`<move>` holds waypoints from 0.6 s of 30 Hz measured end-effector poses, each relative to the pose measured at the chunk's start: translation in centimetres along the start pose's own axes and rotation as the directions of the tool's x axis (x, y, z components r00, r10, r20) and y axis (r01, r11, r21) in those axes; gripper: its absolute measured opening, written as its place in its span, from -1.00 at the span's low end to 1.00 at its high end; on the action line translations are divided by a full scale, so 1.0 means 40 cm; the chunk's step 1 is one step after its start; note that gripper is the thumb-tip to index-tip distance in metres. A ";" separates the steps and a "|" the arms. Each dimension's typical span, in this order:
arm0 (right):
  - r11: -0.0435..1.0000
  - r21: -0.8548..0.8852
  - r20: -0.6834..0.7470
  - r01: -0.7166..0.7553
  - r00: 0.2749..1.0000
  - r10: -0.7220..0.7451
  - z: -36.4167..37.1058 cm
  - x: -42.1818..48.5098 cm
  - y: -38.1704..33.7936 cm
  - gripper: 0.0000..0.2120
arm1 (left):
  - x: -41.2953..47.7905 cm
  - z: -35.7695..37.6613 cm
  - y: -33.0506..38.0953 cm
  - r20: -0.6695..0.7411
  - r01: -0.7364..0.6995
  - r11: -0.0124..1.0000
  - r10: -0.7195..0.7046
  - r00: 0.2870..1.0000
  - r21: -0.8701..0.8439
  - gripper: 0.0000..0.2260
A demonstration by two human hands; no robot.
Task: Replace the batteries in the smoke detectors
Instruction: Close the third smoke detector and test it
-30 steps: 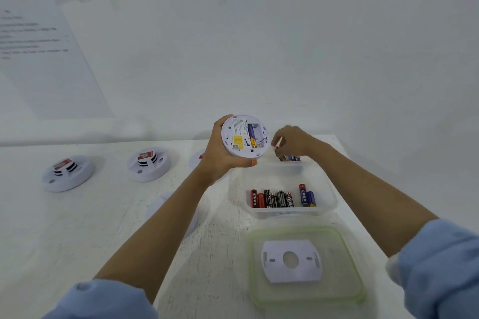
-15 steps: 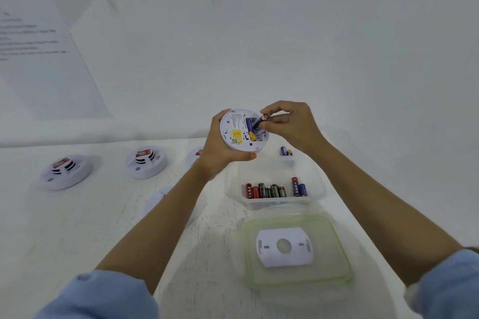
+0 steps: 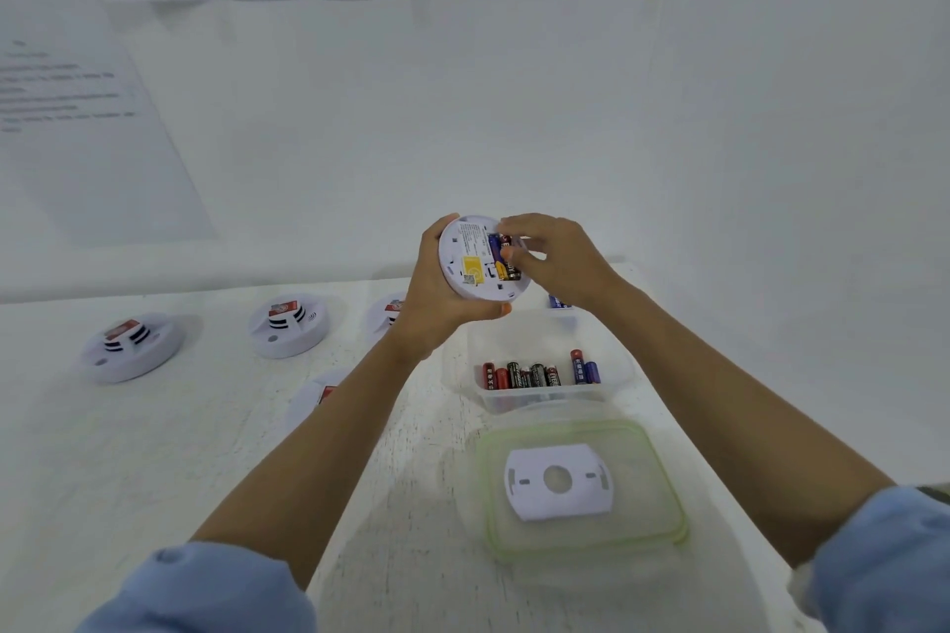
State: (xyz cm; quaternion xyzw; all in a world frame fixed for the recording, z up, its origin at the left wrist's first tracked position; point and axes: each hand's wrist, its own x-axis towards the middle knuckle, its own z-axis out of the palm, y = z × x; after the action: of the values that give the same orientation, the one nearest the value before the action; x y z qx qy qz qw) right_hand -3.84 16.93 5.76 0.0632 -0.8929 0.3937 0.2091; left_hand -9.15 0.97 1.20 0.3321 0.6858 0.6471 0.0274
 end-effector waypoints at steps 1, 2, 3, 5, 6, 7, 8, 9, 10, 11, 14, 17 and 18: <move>0.999 -0.051 0.016 -0.003 1.000 0.003 0.001 -0.001 0.002 -0.72 | 0.002 0.002 0.002 0.004 -0.001 1.000 0.001 1.000 0.003 -0.05; 0.994 -0.108 0.034 -0.004 0.999 0.007 0.002 -0.001 0.004 -0.72 | 0.004 0.003 0.003 0.008 0.000 1.000 0.000 1.000 -0.002 -0.05; 0.990 -0.140 0.048 -0.010 0.999 0.016 0.003 -0.002 0.008 -0.72 | 0.006 0.004 0.003 0.011 0.005 1.000 -0.005 1.000 -0.011 -0.06; 0.992 -0.120 0.072 -0.046 0.996 0.054 0.003 -0.002 0.013 -0.70 | 0.007 0.006 0.001 0.013 0.010 1.000 -0.009 1.000 -0.030 -0.07; 0.994 -0.090 0.087 -0.068 0.993 0.076 0.002 -0.002 0.011 -0.67 | 0.007 0.007 0.002 0.011 0.009 0.999 -0.009 1.000 -0.036 -0.06; 0.994 -0.060 0.103 -0.092 0.990 0.097 0.000 -0.001 0.009 -0.65 | 0.007 0.008 0.003 0.005 0.011 0.999 -0.011 1.000 -0.041 -0.06; 0.993 -0.029 0.123 -0.115 0.985 0.118 -0.001 -0.002 0.007 -0.63 | 0.007 0.008 0.004 -0.003 0.015 0.999 -0.015 1.000 -0.048 -0.06; 0.991 0.003 0.145 -0.137 0.980 0.135 -0.001 -0.003 0.003 -0.61 | 0.007 0.006 0.005 -0.010 0.021 0.998 -0.022 1.000 -0.055 -0.06; 0.988 0.028 0.163 -0.151 0.976 0.145 0.000 -0.007 0.000 -0.59 | 0.004 0.004 0.006 -0.014 0.026 0.998 -0.027 1.000 -0.057 -0.06; 0.986 0.050 0.175 -0.158 0.974 0.147 0.002 -0.012 -0.003 -0.59 | 0.001 0.000 0.007 -0.014 0.025 0.998 -0.026 1.000 -0.049 -0.07; 0.968 0.167 0.173 -0.188 0.972 0.159 0.014 -0.039 0.001 -0.58 | -0.021 -0.009 0.008 0.004 0.005 1.000 -0.005 1.000 0.016 -0.06; 0.913 0.330 0.163 -0.239 0.967 0.194 0.017 -0.074 -0.012 -0.55 | -0.060 -0.012 0.015 0.022 0.008 1.000 -0.008 1.000 0.015 -0.12; 0.911 0.335 0.160 -0.241 0.967 0.197 0.016 -0.086 -0.020 -0.54 | -0.075 -0.012 0.019 0.028 0.007 1.000 -0.008 1.000 0.015 -0.14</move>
State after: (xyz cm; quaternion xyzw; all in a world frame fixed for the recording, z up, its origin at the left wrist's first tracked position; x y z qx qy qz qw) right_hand -0.70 15.74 4.45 0.0229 -0.8206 0.5633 0.0935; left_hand -6.75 -0.96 0.79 0.3388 0.6915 0.6370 0.0370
